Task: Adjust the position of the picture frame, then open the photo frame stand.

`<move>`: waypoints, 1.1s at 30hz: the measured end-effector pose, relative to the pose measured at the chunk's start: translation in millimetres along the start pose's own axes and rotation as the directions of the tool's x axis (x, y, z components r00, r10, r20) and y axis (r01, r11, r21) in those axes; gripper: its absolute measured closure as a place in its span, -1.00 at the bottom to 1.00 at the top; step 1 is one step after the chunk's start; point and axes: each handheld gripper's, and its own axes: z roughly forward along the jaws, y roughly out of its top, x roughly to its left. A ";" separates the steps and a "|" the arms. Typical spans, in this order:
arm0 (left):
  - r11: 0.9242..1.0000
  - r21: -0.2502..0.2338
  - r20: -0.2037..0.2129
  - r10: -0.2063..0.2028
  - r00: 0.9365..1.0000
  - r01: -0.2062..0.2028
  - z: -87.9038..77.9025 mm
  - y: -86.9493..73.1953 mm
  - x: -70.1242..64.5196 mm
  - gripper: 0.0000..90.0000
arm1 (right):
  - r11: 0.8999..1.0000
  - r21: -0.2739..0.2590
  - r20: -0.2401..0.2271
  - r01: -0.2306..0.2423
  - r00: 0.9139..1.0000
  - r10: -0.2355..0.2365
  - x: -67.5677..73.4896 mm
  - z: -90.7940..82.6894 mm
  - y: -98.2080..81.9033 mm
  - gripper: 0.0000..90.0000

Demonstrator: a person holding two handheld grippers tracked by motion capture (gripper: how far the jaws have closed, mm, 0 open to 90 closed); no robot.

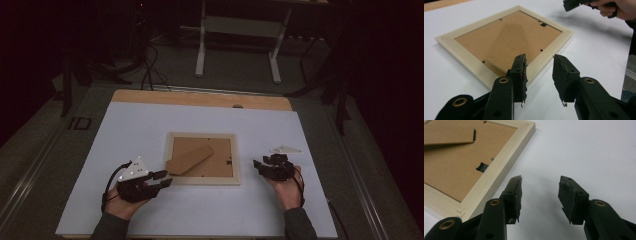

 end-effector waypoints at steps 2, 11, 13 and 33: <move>1.000 -0.015 -0.005 -0.007 1.000 0.007 -4.3 0.7 1.7 0.43 | 1.000 -0.001 -0.002 0.000 1.000 0.000 0.6 0.0 0.4 0.17; 0.997 -0.061 0.013 -0.043 0.999 0.044 -17.0 6.2 11.6 0.35 | 1.000 -0.011 -0.005 -0.010 1.000 0.010 -1.2 -2.2 1.1 0.16; 0.995 -0.078 0.030 -0.066 0.997 0.068 -18.2 11.8 16.1 0.32 | 1.000 -0.011 -0.004 -0.023 1.000 0.023 -4.0 -2.8 0.0 0.16; 0.990 -0.025 -0.001 -0.138 0.990 0.138 26.7 47.6 43.8 0.03 | 1.000 -0.006 -0.020 -0.029 0.999 0.029 -3.7 -1.7 -1.1 0.13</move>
